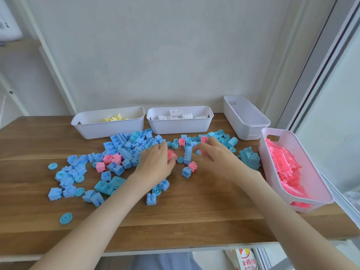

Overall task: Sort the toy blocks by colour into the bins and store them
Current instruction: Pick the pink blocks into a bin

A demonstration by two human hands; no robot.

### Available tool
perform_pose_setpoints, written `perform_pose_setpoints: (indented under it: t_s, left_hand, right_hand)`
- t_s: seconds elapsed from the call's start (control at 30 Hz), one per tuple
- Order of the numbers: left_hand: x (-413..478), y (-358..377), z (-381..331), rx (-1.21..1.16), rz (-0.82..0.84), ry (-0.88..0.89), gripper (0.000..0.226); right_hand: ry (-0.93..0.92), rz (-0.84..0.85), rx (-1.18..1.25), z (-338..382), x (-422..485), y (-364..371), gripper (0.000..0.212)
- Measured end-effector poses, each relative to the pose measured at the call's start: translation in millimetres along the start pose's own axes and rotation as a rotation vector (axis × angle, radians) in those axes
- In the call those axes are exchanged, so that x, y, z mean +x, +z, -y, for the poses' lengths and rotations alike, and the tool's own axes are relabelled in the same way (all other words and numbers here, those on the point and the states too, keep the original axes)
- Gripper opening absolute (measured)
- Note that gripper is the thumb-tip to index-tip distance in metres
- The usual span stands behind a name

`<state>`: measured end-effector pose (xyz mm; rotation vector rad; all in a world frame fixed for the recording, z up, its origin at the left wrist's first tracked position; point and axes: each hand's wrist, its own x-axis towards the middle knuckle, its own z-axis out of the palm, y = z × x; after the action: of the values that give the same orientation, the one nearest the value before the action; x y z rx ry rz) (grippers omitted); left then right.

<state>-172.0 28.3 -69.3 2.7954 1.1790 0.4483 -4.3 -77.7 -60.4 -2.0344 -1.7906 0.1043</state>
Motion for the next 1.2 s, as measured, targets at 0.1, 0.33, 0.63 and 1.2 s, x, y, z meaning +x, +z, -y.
perform_pose_setpoints:
  t_s: [0.1,0.33,0.63,1.2]
  left_hand:
    - [-2.4,-1.3,-0.9,-0.008,0.02,-0.035,0.026]
    - [-0.3,-8.4,-19.3,-0.109,-0.02,-0.138,0.025]
    - [20.6,-16.3,-109.6,-0.365,-0.077,-0.131,0.027]
    - [40.0,0.9,-227.1,-0.475,0.197,0.269,0.041]
  right_hand:
    - [-0.065,0.172,-0.03,10.4,-6.5,10.0,0.041]
    - [-0.037,0.139,0.002,16.0,-13.3,9.8,0.019]
    - [0.121,-0.239,0.135,-15.6,-41.4,-83.7,0.014]
    - [0.47,-0.394,0.096,-102.4,-97.8,-116.3,0.041]
